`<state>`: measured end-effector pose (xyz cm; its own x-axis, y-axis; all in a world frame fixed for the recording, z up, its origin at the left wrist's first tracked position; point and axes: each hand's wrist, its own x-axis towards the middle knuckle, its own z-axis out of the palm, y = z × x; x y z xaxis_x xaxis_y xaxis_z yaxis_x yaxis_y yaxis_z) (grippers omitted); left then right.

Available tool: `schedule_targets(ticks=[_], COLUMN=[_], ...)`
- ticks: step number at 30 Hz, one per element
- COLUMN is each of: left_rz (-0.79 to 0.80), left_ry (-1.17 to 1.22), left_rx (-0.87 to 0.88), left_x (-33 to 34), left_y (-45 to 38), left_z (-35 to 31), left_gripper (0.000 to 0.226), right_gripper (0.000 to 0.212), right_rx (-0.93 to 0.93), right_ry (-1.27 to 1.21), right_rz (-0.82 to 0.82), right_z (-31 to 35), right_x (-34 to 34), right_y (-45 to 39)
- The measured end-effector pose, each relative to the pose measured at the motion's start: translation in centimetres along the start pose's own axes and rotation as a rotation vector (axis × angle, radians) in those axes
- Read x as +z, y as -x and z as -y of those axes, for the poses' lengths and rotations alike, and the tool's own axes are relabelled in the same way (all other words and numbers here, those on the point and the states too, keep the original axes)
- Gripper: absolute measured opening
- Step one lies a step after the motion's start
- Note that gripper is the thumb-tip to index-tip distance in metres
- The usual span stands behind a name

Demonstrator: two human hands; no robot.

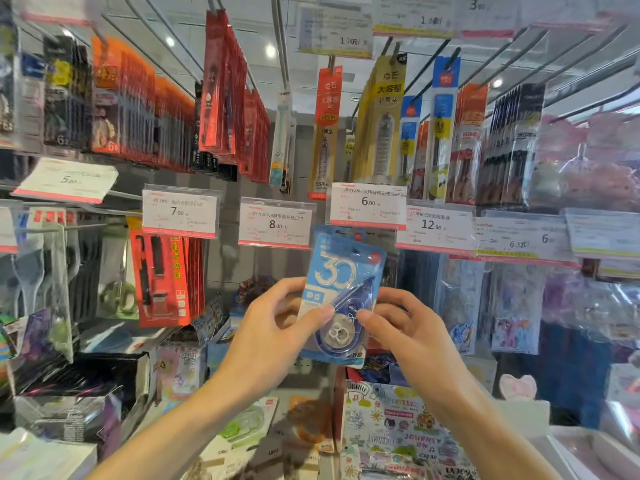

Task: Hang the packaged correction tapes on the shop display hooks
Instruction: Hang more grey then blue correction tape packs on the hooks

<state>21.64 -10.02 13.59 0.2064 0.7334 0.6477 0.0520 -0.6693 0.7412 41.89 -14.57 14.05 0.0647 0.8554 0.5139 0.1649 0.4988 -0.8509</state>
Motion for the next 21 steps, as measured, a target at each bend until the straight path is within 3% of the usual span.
schedule_targets(ticks=[4, 8, 13, 21], left_rz=[-0.066, -0.142, -0.125, -0.136], left_ry=[-0.117, -0.206, -0.297, -0.292], left_rx=[0.037, 0.168, 0.310, 0.368], left_x=[-0.7, -2.2, -2.3, -2.4], left_y=[-0.5, -2.4, -5.1, -5.9], left_z=[-0.7, -3.5, -7.3, -8.6], left_gripper=[0.026, 0.021, 0.025, 0.019], right_gripper=[0.038, 0.042, 0.043, 0.040], right_rx=[-0.013, -0.052, -0.089, -0.158], right_ry=[-0.079, -0.061, -0.008, 0.011], right_rz=[-0.006, -0.077, -0.091, -0.068], right_z=[0.1, 0.3, 0.2, 0.8], right_x=[-0.6, -2.0, -2.7, -1.9], right_y=[0.2, 0.5, 0.6, 0.3])
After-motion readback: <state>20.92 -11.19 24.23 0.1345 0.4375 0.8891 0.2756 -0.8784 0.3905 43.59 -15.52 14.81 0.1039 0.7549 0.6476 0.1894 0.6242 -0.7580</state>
